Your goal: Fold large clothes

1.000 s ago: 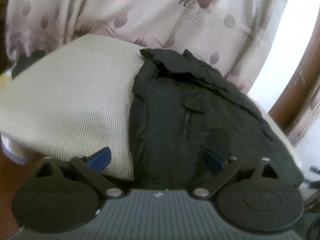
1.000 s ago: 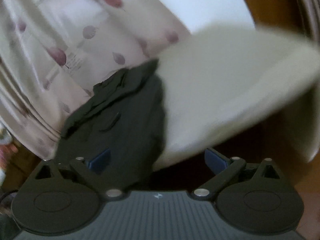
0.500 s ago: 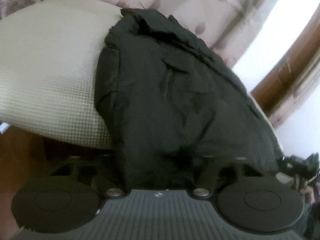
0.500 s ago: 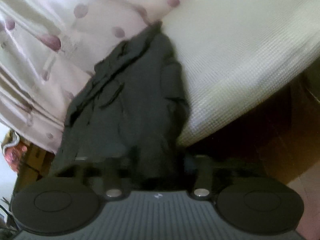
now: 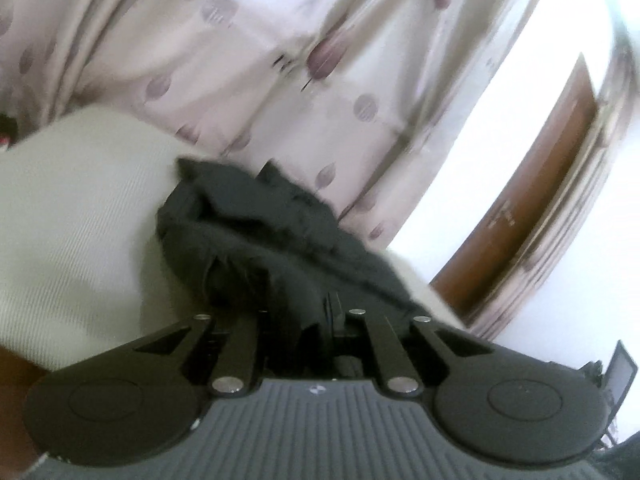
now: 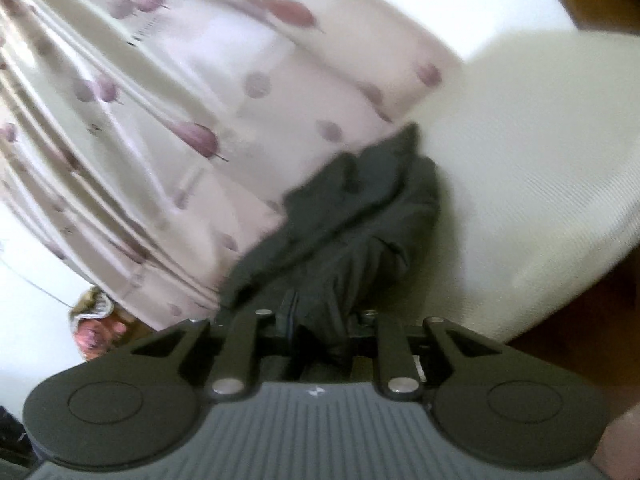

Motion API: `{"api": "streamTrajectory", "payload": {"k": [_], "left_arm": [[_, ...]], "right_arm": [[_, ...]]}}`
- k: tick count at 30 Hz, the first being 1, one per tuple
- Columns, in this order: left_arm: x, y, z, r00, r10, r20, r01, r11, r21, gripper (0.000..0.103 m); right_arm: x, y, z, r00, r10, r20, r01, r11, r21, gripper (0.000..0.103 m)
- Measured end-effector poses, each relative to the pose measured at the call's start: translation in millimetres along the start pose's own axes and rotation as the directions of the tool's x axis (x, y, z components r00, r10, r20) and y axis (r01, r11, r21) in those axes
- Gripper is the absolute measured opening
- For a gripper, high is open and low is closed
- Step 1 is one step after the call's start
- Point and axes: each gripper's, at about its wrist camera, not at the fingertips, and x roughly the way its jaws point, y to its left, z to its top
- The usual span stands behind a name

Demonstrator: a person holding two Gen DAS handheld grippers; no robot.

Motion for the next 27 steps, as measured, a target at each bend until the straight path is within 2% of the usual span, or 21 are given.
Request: {"api": "streamTrajectory", "payload": {"k": [4, 7, 11, 14, 17, 22, 25, 27], "left_arm": [[-10.3, -17.0, 20.5, 0.997, -0.025, 0.073, 0.024, 1.000, 0.006, 0.012], [-3.0, -22.5, 44.6, 0.989, -0.014, 0.145, 0.019, 0.999, -0.035, 0.012], [30.4, -19.1, 84.9, 0.974, 0.062, 0.219, -0.035, 0.992, -0.124, 0.012], [63.4, -14.3, 110.8, 0.960, 0.138, 0.245, -0.108, 0.985, -0.133, 0.012], [104.6, -8.5, 134.9, 0.949, 0.198, 0.244, -0.174, 0.978, -0.116, 0.013], [180.6, 16.9, 164.3, 0.933, 0.291, 0.211, -0.276, 0.956, -0.102, 0.013], [231.4, 40.6, 172.3, 0.919, 0.362, 0.155, -0.352, 0.932, -0.088, 0.015], [256.6, 59.0, 169.3, 0.915, 0.389, 0.107, -0.379, 0.920, -0.101, 0.017]], "right_arm": [[-7.5, 27.7, 13.2, 0.998, 0.061, 0.035, -0.060, 0.998, -0.036, 0.019], [-7.3, 40.1, 39.1, 0.995, 0.092, 0.050, -0.088, 0.994, -0.067, 0.019], [18.4, 56.3, 89.2, 0.991, 0.107, 0.079, -0.098, 0.989, -0.110, 0.019], [53.8, 61.7, 126.3, 0.992, 0.085, 0.097, -0.074, 0.991, -0.116, 0.019], [101.3, 60.7, 161.1, 0.995, 0.023, 0.092, -0.013, 0.994, -0.108, 0.019], [182.6, 43.1, 197.1, 0.994, -0.072, 0.077, 0.078, 0.994, -0.075, 0.019], [233.8, 24.9, 208.0, 0.989, -0.135, 0.054, 0.138, 0.989, -0.049, 0.019], [265.4, 9.2, 209.8, 0.983, -0.182, 0.026, 0.183, 0.982, -0.034, 0.019]]}}
